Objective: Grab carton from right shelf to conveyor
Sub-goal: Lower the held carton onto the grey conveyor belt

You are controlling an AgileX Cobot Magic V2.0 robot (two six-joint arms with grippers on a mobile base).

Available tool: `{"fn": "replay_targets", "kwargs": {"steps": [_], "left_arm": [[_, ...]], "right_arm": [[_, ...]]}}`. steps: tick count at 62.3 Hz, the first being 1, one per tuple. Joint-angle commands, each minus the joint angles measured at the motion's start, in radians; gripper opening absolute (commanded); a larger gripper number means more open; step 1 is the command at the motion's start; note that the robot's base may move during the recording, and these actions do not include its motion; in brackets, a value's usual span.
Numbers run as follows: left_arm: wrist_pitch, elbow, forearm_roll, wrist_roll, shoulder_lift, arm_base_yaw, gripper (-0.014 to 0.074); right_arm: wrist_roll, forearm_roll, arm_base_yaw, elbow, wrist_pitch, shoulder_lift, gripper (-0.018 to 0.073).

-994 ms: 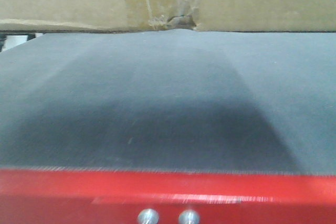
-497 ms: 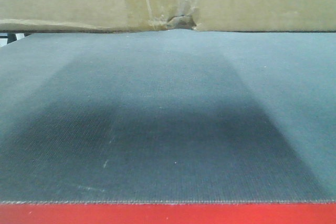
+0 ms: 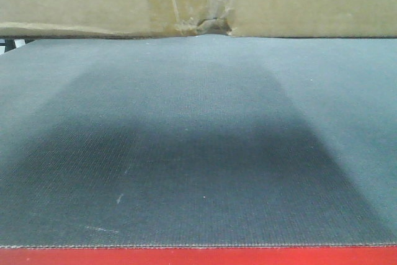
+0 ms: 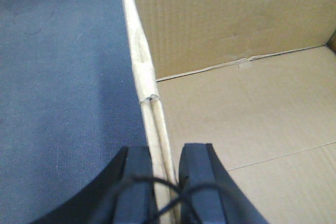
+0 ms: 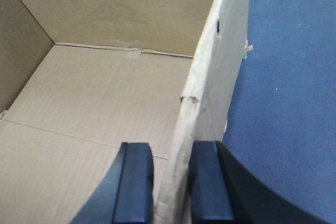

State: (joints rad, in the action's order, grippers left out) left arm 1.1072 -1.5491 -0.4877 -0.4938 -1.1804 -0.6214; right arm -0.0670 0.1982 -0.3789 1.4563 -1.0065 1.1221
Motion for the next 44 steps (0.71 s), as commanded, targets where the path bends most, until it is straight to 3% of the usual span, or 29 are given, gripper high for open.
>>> {"fn": "replay_targets", "kwargs": {"steps": [1, 44], "left_arm": [[-0.026, -0.002, -0.057, 0.018, 0.007, -0.002, -0.0017], [-0.034, -0.002, -0.057, 0.018, 0.007, -0.002, -0.0017]], "right_arm": [[0.016, 0.018, -0.004, 0.008, 0.028, -0.016, -0.0067], [0.016, 0.018, -0.004, 0.008, 0.075, -0.016, -0.0067]]}}
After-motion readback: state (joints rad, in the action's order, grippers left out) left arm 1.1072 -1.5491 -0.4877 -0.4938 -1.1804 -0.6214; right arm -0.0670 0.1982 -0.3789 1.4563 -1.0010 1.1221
